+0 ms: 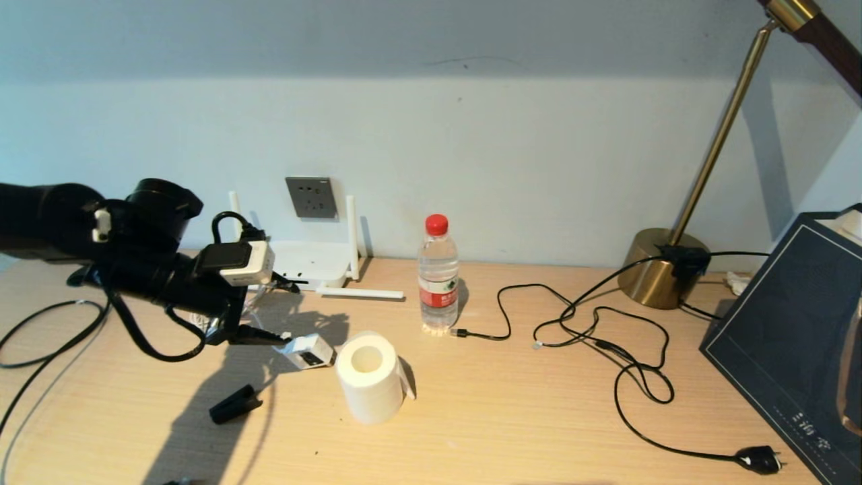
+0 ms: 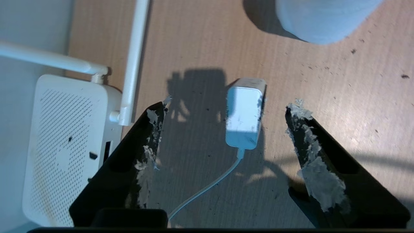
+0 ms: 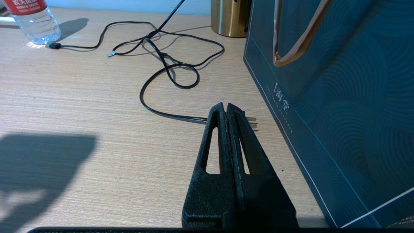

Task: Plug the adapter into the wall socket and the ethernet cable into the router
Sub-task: Pick up plug

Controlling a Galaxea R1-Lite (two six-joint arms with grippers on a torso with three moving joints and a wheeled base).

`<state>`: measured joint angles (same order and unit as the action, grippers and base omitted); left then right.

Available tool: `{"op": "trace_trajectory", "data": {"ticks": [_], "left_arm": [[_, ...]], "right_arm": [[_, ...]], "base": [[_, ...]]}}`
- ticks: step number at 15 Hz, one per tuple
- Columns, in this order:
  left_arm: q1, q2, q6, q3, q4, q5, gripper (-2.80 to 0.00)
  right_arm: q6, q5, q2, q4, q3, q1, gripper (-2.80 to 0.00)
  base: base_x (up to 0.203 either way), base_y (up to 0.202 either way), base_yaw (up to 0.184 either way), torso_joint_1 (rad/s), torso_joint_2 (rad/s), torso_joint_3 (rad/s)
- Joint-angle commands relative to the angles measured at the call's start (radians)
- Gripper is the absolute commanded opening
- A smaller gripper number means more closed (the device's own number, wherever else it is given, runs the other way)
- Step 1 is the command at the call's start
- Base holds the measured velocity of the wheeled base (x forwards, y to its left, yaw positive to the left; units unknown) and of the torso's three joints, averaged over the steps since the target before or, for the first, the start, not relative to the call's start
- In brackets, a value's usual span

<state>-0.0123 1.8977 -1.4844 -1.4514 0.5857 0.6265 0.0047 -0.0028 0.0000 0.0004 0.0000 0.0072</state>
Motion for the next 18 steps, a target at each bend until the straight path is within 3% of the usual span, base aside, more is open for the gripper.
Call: {"op": "trace_trajectory", "data": {"ticks": [1,5,10,18], "left_arm": [[0.004,0.059,-0.095,-0.113,0.189,-0.013,0.00],[0.016,0.116,-0.120,-0.142,0.237,-0.065,0.00],[0.088,0.167,-0.106,-0.153,0.273,-0.071,0.00],[0.077,0.208,-0.086,-0.176,0.260,-0.126,0.00]], "right_arm": [[0.000,0.000,0.002,0.000,0.000,0.000,-2.80],[0.000,0.000,0.000,0.000,0.000,0.000,-2.80],[0.000,0.000,0.001,0.000,0.000,0.000,-2.80],[0.000,0.000,0.002,0.000,0.000,0.000,-2.80]], "base": [[0.000,0.000,0.000,0.000,0.00,0.000],[0.000,0.000,0.000,0.000,0.00,0.000],[0.000,0.000,0.000,0.000,0.00,0.000],[0.000,0.000,0.000,0.000,0.00,0.000]]}}
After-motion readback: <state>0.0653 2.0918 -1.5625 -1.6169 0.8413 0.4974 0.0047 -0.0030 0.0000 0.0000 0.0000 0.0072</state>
